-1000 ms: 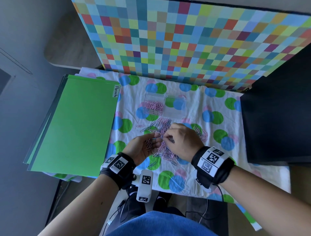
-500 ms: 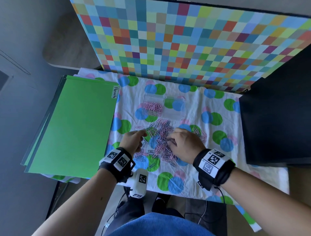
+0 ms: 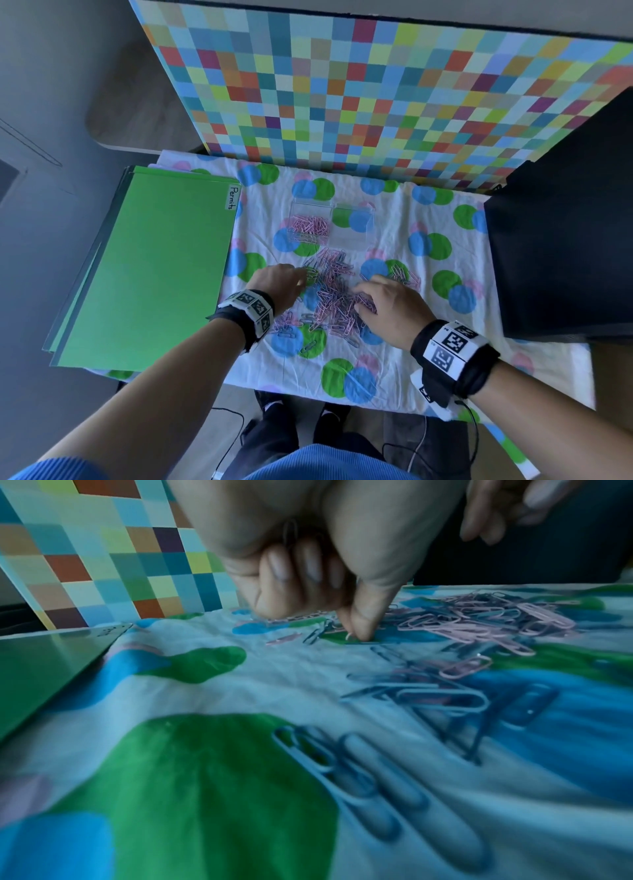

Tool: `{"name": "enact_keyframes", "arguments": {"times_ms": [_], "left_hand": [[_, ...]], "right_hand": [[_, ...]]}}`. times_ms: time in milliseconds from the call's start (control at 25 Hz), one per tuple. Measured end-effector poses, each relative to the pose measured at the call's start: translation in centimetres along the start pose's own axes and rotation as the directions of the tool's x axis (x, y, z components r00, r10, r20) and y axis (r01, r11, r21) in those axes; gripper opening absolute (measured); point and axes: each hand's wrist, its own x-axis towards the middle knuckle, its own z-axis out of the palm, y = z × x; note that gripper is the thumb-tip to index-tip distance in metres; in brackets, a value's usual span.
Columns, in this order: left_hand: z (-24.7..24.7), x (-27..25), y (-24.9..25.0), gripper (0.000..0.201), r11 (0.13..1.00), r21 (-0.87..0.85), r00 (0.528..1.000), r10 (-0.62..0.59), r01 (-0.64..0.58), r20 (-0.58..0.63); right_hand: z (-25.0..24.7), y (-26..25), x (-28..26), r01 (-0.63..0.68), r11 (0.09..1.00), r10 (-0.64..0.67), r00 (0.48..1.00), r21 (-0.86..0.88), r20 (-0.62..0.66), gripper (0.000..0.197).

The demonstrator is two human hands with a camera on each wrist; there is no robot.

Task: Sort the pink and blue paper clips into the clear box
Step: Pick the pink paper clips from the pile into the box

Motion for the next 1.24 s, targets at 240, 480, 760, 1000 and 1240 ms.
{"name": "enact_keyframes", "arguments": {"times_ms": [240,480,760,1000,1240], "left_hand": [[-2.4,0.8,0.1,0.016,0.671,-0.706,0.945,-0.327,0.226,-0.008],[-9.5,6.6,0.9,0.013,0.831,-0.529,0.967,-0.245,0.173,-0.068],[-9.4,8.2,0.7,0.038,0.967,-0.229,0.994,-0.107,0.109,0.019],[-7.1,3.4,1.8,0.032,0.925,-0.363,0.969,0.024,-0.115,-0.247],[2.6,-4.4,4.1,0.049,0.958,-0.034,0.955,0.282,-0.286,-0.089]], "right_hand": [[0.2,0.8,-0.5,0.014,0.998,-0.011,0.999,0.063,-0.047,0.028],[1.0,1.5,-0.4,0.037,0.988,-0.03,0.998,0.147,-0.05,0.026],[0.4,2.3,-0.4,0.034,0.986,-0.018,0.995,0.163,-0.097,0.024],[1.7,1.9,-0.1,0.065,0.988,-0.06,0.998,0.138,-0.035,0.019],[4.9,1.4,-0.8,0.158,0.985,-0.164,0.981,-0.065,-0.107,0.031]]}}
